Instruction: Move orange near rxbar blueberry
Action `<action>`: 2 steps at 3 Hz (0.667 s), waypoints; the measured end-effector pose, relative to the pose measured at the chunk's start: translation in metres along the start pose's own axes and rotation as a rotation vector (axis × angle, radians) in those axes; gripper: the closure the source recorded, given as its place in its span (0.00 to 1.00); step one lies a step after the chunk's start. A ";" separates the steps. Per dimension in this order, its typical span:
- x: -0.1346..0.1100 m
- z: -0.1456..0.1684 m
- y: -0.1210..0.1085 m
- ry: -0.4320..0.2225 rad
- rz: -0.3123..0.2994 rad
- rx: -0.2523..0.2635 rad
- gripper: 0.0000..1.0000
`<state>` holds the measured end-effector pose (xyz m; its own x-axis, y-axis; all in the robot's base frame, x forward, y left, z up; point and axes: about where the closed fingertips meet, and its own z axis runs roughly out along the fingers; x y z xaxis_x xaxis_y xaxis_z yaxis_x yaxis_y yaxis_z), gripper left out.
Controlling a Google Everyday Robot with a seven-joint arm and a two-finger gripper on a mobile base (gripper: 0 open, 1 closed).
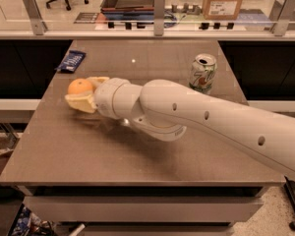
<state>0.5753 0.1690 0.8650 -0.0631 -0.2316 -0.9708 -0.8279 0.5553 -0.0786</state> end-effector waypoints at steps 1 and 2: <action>-0.001 -0.001 -0.020 -0.003 -0.001 0.081 1.00; -0.001 -0.001 -0.020 -0.003 -0.001 0.081 1.00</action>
Offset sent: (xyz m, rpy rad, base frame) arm 0.0161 -0.0110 0.0030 -0.0034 -0.0207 -0.0771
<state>0.5916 0.1579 0.8681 -0.0607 -0.2301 -0.9713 -0.7802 0.6178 -0.0976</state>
